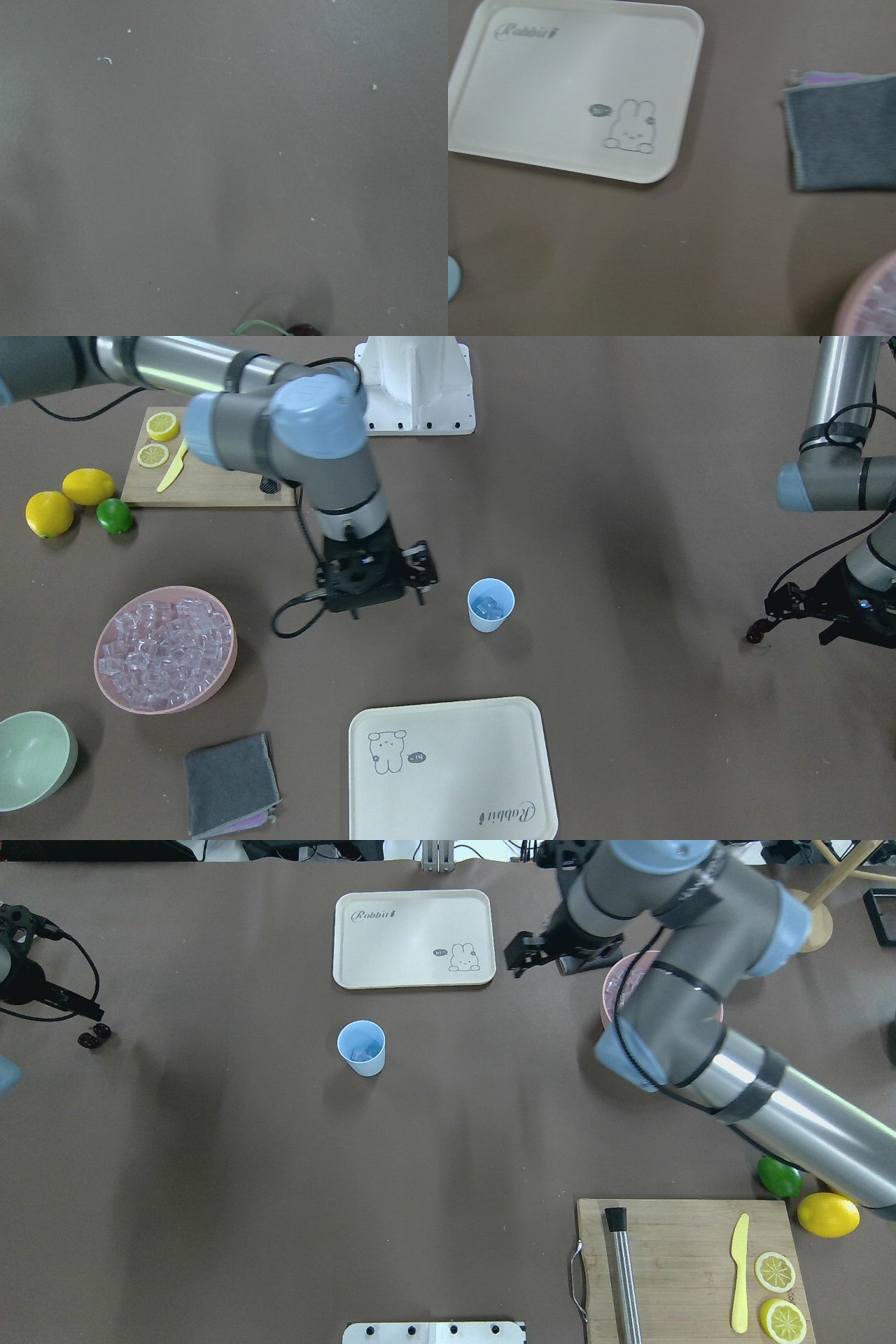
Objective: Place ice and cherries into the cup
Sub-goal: 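Withdraw the right arm to rest while the left gripper reaches the cherries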
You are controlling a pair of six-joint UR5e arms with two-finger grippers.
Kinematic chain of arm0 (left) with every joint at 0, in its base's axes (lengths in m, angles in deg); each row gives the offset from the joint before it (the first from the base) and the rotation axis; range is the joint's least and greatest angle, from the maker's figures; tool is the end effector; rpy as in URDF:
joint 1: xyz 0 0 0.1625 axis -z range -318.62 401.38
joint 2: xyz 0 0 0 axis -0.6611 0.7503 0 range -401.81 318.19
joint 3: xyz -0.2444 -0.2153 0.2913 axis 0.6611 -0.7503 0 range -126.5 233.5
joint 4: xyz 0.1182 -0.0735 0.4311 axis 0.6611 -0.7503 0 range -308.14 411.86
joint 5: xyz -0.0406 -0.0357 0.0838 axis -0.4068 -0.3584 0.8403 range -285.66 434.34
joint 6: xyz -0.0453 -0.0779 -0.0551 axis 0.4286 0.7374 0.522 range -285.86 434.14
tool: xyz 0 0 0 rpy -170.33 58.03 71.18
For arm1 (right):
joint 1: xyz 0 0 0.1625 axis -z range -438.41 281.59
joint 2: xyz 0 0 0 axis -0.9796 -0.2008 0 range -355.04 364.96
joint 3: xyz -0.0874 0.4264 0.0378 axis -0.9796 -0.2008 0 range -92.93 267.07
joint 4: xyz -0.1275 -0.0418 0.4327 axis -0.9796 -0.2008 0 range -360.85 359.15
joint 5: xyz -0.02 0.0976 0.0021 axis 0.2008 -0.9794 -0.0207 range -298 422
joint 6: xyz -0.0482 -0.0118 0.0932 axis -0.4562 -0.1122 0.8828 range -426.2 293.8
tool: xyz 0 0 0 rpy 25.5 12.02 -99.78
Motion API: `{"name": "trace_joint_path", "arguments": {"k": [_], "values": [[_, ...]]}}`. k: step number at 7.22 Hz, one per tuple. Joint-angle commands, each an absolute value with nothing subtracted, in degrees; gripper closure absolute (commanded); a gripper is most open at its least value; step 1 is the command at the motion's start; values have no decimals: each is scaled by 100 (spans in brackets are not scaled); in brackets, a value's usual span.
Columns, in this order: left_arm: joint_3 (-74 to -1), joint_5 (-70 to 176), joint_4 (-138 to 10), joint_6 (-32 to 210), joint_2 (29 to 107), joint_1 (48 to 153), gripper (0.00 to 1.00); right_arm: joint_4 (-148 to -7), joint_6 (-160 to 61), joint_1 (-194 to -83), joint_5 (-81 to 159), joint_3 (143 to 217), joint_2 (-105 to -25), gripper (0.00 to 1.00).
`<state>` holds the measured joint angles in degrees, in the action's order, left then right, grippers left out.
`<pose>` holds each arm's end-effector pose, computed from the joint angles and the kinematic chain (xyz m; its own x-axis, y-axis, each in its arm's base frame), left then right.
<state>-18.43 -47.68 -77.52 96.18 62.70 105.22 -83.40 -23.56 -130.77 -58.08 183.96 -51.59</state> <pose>0.2283 -0.6398 0.6266 0.7128 0.3316 -0.6181 -0.0971 0.9194 0.3813 -0.3673 -0.6077 0.2344 0.6151 -0.2446 0.7495 -0.0087 0.9485 0.3166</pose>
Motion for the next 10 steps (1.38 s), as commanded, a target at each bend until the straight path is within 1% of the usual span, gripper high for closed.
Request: {"name": "trace_joint_path", "arguments": {"k": [1, 2, 3, 5, 6, 7, 8, 9, 10], "values": [[-1734, -4721, -7804, 9637, 6252, 10458, 2, -8346, -4290, -14671, -7118, 19469, -7062, 2], [-1725, -4739, -7813, 9925, 6252, 10336, 2, -8338, -5257, -15314, -7359, 19517, -7611, 2], [-1760, -4748, -7821, 10075, 6252, 10134, 2, -8338, -5998, -15652, -7414, 19518, -8008, 2], [-1769, -4765, -7830, 10156, 6243, 10115, 3, -8285, -6714, -15918, -7440, 19553, -8484, 2], [-1769, -4765, -7822, 10130, 6243, 10123, 25, -8285, -6726, -15927, -7432, 19588, -8538, 2], [-1769, -4731, -7821, 10121, 6243, 10115, 53, -8285, -6726, -15927, -7432, 19579, -8548, 2], [-1760, -4713, -7813, 10121, 6243, 10115, 71, -8276, -6735, -15927, -7432, 19579, -8565, 2], [-1760, -4713, -7778, 10164, 6243, 10123, 95, -8276, -6735, -15927, -7432, 19562, -8574, 2], [-1760, -4713, -7795, 10173, 6243, 10141, 100, -8328, -6761, -15936, -7362, 19579, -8522, 2]]}}
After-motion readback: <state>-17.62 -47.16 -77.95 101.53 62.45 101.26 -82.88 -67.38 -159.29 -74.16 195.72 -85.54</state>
